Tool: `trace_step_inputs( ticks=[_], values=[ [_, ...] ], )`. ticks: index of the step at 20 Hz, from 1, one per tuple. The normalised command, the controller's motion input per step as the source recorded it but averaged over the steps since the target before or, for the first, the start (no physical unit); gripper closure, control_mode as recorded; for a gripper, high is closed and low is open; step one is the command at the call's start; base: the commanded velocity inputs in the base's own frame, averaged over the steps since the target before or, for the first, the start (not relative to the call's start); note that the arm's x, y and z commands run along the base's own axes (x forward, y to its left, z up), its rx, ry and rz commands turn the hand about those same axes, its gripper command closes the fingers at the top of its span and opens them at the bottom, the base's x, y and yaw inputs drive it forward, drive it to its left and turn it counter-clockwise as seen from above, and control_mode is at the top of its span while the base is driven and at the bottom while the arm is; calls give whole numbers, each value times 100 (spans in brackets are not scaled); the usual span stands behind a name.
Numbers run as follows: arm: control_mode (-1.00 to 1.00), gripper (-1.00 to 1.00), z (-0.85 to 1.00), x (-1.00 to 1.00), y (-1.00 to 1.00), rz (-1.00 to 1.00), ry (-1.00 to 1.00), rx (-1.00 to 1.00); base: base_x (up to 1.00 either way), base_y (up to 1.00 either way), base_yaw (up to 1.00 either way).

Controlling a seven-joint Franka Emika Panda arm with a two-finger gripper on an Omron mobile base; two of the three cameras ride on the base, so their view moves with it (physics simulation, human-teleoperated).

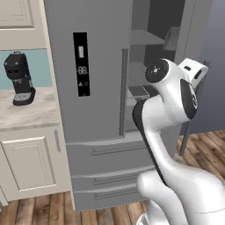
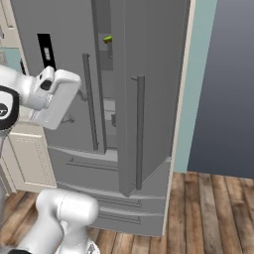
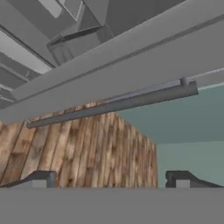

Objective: Retrieve the kiwi and tangerine from the fridge and place them into the bowl on the dining table.

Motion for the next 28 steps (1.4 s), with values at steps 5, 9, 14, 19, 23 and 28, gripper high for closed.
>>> trace_step_inputs(
  ticks=[5, 9, 14, 19, 23, 28],
  values=[
    [-100, -100, -45, 48, 13, 0, -9, -36, 0, 0, 0],
    [-100, -100, -13, 52, 19, 0, -1, -20, 0, 0, 0],
    [-100, -100, 0, 30, 16, 0, 0, -7, 0, 0, 0],
    [-100, -100, 2, 5, 0, 3, 0, 0, 0, 0, 0],
    [-100, -100, 0, 43, 0, 0, 6, 0, 0, 0, 0],
    [-100, -100, 0, 90, 0, 0, 17, 0, 0, 0, 0]
  ],
)
